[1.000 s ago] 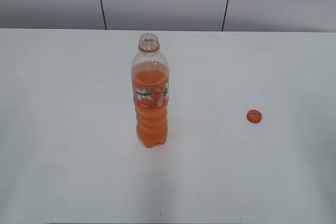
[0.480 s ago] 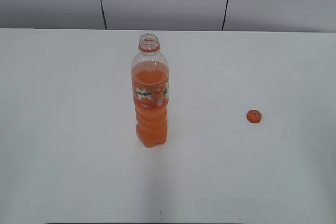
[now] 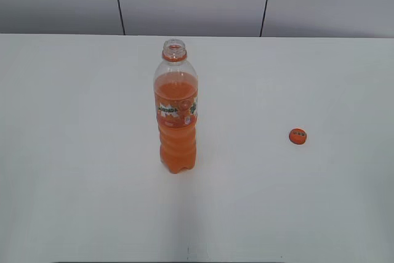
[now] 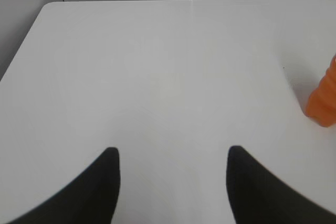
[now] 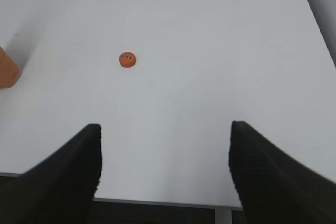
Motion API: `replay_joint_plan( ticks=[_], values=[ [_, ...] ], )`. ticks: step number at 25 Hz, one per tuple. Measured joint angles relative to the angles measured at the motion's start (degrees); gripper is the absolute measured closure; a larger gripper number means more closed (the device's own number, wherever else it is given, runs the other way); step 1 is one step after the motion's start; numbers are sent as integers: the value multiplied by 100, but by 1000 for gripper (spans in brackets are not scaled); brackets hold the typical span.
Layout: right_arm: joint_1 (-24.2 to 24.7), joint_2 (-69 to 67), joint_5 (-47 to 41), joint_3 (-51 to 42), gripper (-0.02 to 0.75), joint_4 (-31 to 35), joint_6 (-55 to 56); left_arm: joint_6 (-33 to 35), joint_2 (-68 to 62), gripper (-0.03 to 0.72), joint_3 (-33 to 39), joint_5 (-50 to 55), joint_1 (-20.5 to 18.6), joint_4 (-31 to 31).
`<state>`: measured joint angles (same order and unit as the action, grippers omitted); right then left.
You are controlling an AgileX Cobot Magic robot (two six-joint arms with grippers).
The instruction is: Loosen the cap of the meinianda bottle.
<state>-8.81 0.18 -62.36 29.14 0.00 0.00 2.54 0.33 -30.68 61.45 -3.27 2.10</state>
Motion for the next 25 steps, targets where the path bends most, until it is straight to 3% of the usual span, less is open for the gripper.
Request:
replay_joint_plan(
  ticks=[19, 25],
  values=[
    [4, 13, -9, -6, 174, 0, 0, 5, 3, 283, 0, -6, 0, 11],
    [495, 13, -9, -6, 174, 0, 0, 5, 3, 283, 0, -6, 0, 11]
  ],
)
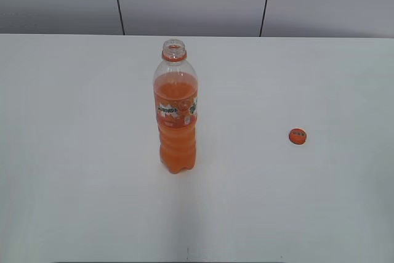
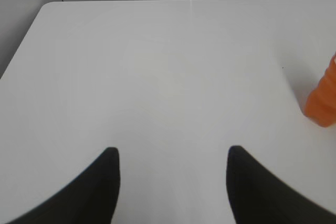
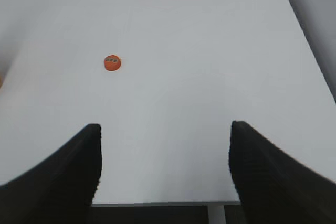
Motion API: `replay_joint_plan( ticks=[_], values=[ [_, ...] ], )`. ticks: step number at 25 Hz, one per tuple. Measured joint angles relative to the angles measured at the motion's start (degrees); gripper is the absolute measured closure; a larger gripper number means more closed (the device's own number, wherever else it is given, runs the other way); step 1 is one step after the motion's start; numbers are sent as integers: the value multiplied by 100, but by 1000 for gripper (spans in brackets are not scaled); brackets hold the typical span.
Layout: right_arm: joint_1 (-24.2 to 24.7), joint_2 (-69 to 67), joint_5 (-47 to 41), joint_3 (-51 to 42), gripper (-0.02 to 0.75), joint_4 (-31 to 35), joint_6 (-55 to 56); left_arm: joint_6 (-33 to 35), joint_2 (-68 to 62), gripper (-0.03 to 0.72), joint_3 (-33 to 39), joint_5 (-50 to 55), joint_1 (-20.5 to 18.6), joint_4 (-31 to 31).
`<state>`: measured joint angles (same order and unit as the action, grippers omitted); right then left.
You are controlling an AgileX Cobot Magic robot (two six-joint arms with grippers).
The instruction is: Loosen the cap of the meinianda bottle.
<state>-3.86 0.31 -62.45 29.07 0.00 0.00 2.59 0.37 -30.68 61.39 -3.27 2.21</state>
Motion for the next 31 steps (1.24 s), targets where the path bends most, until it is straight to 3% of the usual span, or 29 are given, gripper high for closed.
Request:
replay_joint_plan(
  ticks=[5, 31],
  values=[
    [386, 0, 0, 0, 174, 30, 0, 0, 0, 291, 0, 0, 0, 0],
    [400, 0, 5, 0, 174, 0, 0, 0, 0, 349, 0, 0, 0, 0]
  ],
)
